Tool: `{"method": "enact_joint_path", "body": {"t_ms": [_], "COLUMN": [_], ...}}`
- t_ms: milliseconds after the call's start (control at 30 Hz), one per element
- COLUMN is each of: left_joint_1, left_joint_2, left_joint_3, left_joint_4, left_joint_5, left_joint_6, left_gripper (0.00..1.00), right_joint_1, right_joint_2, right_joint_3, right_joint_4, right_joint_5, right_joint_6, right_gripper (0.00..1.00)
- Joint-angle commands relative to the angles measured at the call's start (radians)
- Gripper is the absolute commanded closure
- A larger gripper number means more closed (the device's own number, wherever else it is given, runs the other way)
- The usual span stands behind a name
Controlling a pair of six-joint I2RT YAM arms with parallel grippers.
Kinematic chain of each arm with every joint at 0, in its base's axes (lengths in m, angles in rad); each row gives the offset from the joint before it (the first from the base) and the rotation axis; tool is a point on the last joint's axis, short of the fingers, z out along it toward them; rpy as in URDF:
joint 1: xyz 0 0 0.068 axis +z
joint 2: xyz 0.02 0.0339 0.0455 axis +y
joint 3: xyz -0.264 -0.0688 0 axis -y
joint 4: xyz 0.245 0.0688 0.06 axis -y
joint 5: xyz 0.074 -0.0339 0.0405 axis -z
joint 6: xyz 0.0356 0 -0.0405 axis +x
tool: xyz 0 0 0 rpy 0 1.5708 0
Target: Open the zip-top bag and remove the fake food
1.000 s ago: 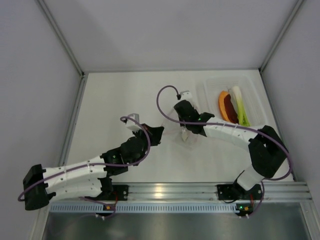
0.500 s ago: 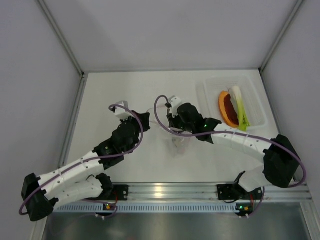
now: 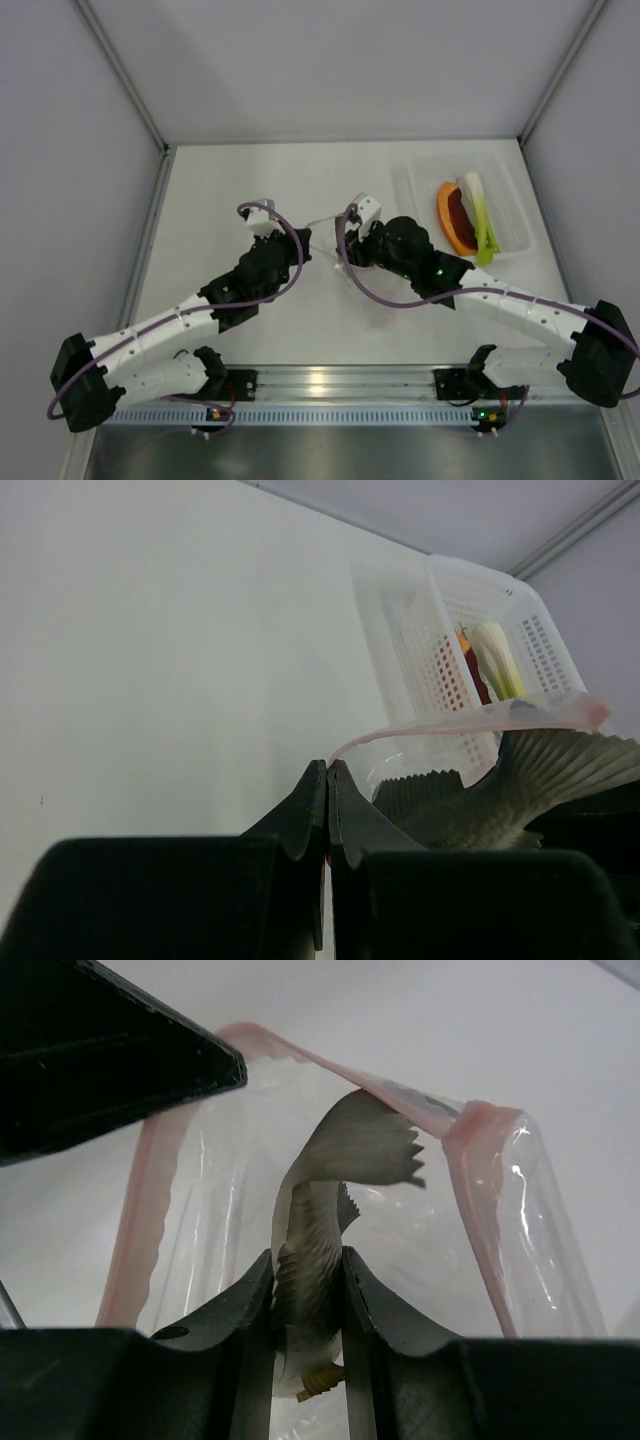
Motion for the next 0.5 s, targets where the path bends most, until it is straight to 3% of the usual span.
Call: {"method": "enact_joint_path", "body": {"t_ms": [0, 100, 200, 300, 467], "left_joint_1": [0.011, 0.011, 0.011, 0.012, 0.023], "left_joint_2": [0.010, 0.025, 0.036, 0.047, 0.056], "left_joint_3": [0.000, 0.011, 0.018, 0.032, 0.031], "left_joint_4": [0.033, 0.044, 0.041, 0.007, -0.015], "left_joint_5": [0.042, 0.093, 0.081, 0.046, 0.032], "left_joint_6": [0.020, 0.040, 0.049, 0.051, 0.046], "left_gripper": [1.00, 1.00, 1.00, 1.00, 1.00], "right_joint_1": [0.007, 0.004, -0.002, -0.002, -0.004], "right_joint_2": [-0.047, -0.067, -0.075, -0.096, -0.153], "right_joint_3": [0.010, -0.001, 0.015, 0.010, -0.011], "right_joint_4": [0.156, 0.240, 0.260, 0.300, 0.363], "right_joint_5": [-0.038, -0.051, -0.197, -0.236, -0.120], "right_joint_6": [-0.050, -0.050, -0.099, -0.116, -0.095], "right_gripper": [1.00, 1.00, 1.00, 1.00, 1.00]}}
